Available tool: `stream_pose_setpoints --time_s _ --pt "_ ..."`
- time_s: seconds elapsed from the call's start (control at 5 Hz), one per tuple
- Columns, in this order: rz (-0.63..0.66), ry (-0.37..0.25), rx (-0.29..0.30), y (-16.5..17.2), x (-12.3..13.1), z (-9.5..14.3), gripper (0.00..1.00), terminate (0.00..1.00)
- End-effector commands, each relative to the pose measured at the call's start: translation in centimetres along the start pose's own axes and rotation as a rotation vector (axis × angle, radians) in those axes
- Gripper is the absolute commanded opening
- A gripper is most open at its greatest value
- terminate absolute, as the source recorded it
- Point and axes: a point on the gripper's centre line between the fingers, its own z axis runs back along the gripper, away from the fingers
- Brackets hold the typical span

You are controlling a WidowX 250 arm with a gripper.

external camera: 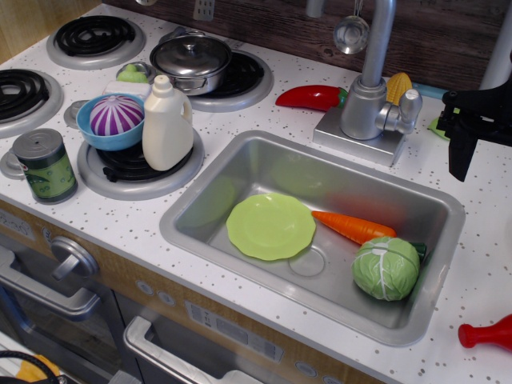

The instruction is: Put detergent in sink

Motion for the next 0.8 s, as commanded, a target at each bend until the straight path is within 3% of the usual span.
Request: stream_pose_setpoints --time_s 0.0,0.2,0.6 --pt "0.000 0.000 0.000 0.0 0.0 0.0 1.00 0.00" --pt "-0.038 0.022 0.034 2.9 0.5 1.3 1.00 0.00" --pt "-0.133 0.041 0.179 11.0 1.6 5.1 1.00 0.00"
